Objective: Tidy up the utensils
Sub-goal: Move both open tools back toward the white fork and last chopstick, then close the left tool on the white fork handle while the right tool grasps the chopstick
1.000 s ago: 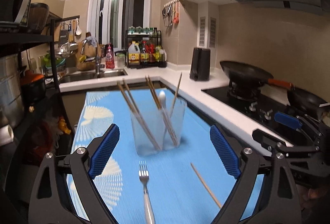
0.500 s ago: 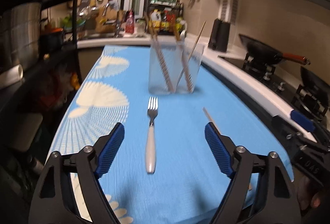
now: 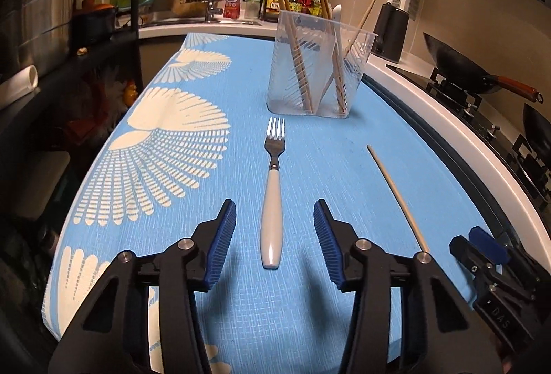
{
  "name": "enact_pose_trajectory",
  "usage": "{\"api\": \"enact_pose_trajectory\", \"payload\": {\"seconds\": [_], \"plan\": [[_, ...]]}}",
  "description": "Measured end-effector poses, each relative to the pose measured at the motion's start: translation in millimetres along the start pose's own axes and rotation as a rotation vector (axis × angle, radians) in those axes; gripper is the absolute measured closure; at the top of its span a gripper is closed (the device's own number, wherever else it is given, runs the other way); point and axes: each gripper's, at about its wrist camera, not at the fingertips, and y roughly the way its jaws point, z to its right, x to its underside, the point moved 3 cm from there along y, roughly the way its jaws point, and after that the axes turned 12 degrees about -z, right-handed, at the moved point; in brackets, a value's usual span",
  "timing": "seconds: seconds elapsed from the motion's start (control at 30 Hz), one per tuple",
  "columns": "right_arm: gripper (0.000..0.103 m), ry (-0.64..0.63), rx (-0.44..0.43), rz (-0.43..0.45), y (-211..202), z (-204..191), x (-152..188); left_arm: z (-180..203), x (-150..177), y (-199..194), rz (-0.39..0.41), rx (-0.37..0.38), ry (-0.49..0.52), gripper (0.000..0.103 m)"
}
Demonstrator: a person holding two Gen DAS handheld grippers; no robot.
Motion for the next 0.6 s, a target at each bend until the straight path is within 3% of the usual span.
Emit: {"api": "enact_pose_trajectory", "payload": {"seconds": [0.27,0.6], "plan": [[0.074,0.01,-0.053,-0.095,26,-2,10,7,6,24,-0.065,-0.017,0.008,0.056],[0.076,-0.032,-0.038,-0.085,27,-11,13,11,3,45,-0.095,-0.095,0.016,0.062]]}}
